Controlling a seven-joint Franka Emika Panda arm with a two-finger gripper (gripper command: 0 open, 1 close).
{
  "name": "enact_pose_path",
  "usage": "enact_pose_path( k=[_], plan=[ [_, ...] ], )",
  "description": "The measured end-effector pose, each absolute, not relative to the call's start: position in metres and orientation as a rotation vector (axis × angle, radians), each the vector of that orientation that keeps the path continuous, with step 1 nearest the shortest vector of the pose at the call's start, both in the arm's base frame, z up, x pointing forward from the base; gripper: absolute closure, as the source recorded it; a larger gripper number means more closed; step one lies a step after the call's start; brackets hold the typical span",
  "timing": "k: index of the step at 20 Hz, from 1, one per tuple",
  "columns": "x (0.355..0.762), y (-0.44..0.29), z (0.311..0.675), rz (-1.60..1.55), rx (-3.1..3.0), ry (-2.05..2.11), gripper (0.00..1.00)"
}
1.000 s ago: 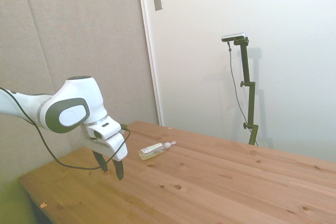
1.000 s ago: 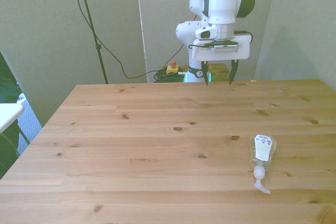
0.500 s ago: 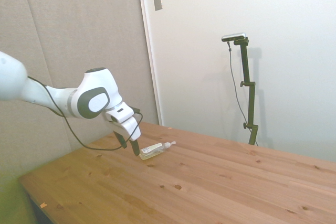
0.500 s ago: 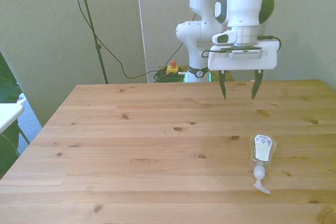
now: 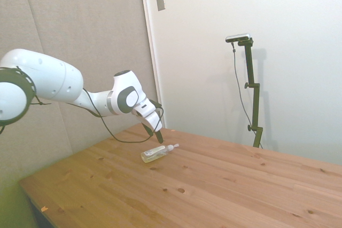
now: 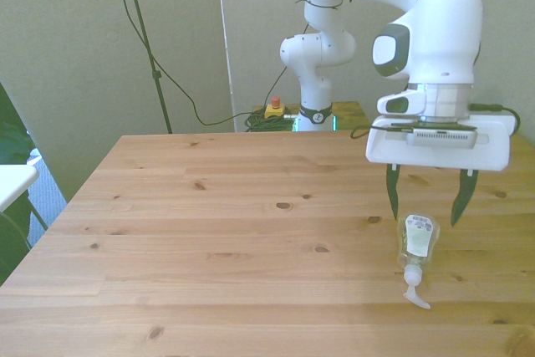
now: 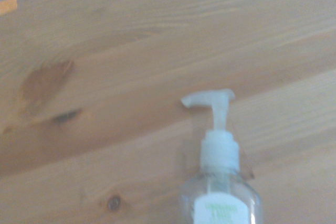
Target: Stand the sanitizer
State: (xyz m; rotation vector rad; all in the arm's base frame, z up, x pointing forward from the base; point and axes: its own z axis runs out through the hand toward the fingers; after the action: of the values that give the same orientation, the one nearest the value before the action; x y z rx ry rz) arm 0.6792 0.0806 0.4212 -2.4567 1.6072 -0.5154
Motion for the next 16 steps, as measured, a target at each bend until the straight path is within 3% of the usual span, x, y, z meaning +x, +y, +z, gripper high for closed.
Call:
enact_pose_path(
  k=[6,13,14,16],
  plan=[
    [0.729,0.080,0.392,-0.545,-2.422,1.662,0.00],
    [0.752,0.071,0.364,-0.507,-2.423,1.718,0.00],
    [0.752,0.071,0.362,-0.497,-2.426,1.725,1.00],
    [0.753,0.069,0.359,-0.482,-2.432,1.736,1.00]
  ],
)
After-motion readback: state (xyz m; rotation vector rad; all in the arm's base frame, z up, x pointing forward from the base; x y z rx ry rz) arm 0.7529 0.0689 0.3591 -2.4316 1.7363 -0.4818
